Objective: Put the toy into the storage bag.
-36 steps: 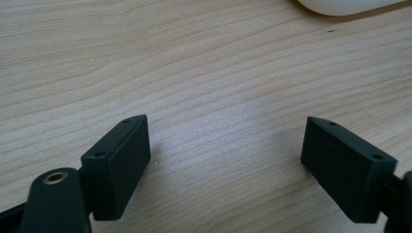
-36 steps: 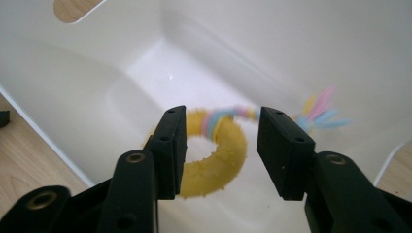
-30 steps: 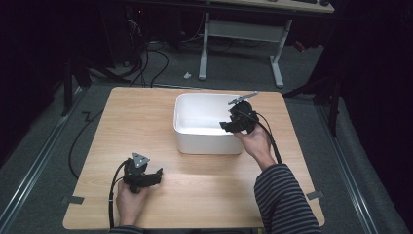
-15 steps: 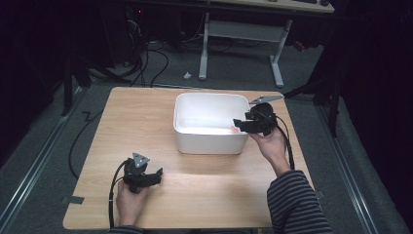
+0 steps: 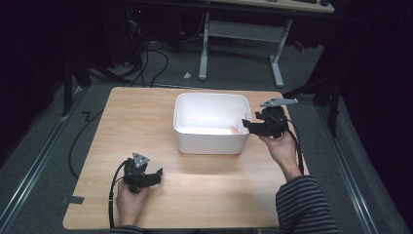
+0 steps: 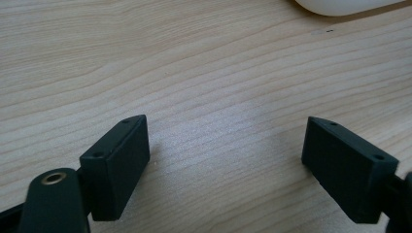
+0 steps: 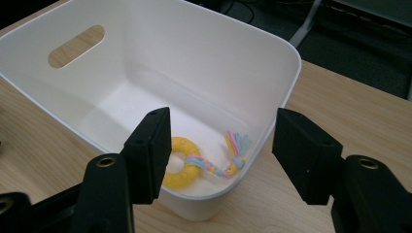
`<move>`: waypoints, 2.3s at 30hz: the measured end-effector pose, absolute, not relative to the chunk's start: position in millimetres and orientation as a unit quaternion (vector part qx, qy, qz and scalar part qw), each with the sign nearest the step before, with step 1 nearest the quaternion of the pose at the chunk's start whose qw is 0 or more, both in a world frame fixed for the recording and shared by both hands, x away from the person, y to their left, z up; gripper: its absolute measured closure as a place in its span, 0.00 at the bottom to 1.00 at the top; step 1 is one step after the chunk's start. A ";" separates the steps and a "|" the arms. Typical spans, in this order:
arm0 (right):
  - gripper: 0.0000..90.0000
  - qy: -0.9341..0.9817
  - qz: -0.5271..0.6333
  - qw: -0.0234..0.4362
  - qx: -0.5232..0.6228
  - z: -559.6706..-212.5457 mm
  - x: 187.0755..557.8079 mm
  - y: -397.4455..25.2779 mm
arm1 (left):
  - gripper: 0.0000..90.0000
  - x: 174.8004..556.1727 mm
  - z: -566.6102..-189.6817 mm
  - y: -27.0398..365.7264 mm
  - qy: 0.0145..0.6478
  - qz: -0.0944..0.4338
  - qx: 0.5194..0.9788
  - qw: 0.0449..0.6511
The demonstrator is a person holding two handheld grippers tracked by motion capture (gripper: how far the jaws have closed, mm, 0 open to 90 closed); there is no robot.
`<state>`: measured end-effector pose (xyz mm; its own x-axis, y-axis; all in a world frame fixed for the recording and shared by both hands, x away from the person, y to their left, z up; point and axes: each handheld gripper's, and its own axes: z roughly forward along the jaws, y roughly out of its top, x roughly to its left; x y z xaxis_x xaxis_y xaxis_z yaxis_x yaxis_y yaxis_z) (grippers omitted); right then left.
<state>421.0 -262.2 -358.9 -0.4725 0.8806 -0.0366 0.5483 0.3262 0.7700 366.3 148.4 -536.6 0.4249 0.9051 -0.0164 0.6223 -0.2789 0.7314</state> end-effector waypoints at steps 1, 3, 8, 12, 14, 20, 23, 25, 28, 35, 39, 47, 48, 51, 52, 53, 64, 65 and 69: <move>0.43 0.781 0.355 0.234 0.458 -359.1 420.1 -263.1 | 0.20 366.3 -536.6 148.4 0.495 0.208 0.772 0.341; 0.43 0.780 0.354 0.235 0.459 -359.3 417.7 -265.7 | 0.20 366.3 -536.6 148.4 0.495 0.208 0.772 0.341; 0.42 0.774 0.356 0.234 0.469 -358.2 409.9 -274.3 | 0.20 366.3 -536.6 148.4 0.495 0.208 0.772 0.341; 0.41 0.772 0.355 0.235 0.472 -357.2 403.1 -279.0 | 0.20 366.3 -536.6 148.4 0.495 0.208 0.772 0.341; 0.41 0.772 0.352 0.242 0.471 -354.7 397.1 -282.4 | 0.20 366.3 -536.6 148.4 0.495 0.208 0.772 0.341; 0.43 0.768 0.356 0.247 0.471 -348.1 385.0 -290.5 | 0.20 366.1 -536.5 148.0 0.494 0.209 0.772 0.339; 0.43 0.764 0.364 0.249 0.470 -347.3 380.6 -293.9 | 0.20 366.1 -536.6 148.0 0.495 0.209 0.772 0.339; 0.44 0.763 0.363 0.248 0.473 -348.3 375.7 -298.5 | 0.20 366.1 -536.6 148.0 0.495 0.209 0.772 0.340; 0.45 0.762 0.366 0.243 0.476 -350.1 371.0 -303.2 | 0.20 366.2 -536.6 148.2 0.495 0.208 0.772 0.340; 0.45 0.758 0.369 0.249 0.476 -346.2 358.3 -309.1 | 0.20 366.2 -536.5 148.5 0.494 0.207 0.773 0.340; 0.44 0.759 0.369 0.256 0.471 -343.5 351.1 -310.3 | 0.20 366.2 -536.6 148.0 0.495 0.208 0.772 0.340; 0.44 0.762 0.358 0.259 0.474 -345.7 341.3 -315.6 | 0.20 366.2 -536.6 148.1 0.495 0.208 0.772 0.340; 0.44 0.761 0.358 0.259 0.475 -346.4 339.9 -316.7 | 0.20 366.2 -536.6 148.1 0.495 0.208 0.772 0.340; 0.44 0.757 0.364 0.256 0.479 -347.9 336.1 -320.3 | 0.20 366.2 -536.6 148.1 0.495 0.208 0.772 0.340; 0.44 0.756 0.364 0.255 0.480 -348.2 334.9 -321.2 | 0.20 366.2 -536.6 148.1 0.495 0.208 0.772 0.340; 0.44 0.755 0.365 0.255 0.481 -348.7 332.9 -322.2 | 0.20 366.2 -536.6 148.1 0.495 0.208 0.772 0.340; 0.44 0.750 0.378 0.249 0.482 -354.7 317.6 -329.5 | 0.20 366.3 -536.6 148.3 0.495 0.208 0.772 0.341; 0.44 0.749 0.378 0.249 0.483 -357.5 314.9 -330.9 | 0.20 366.3 -536.6 148.3 0.495 0.208 0.772 0.341; 0.44 0.748 0.380 0.242 0.488 -363.3 309.8 -333.2 | 0.20 366.3 -536.6 148.3 0.495 0.208 0.772 0.341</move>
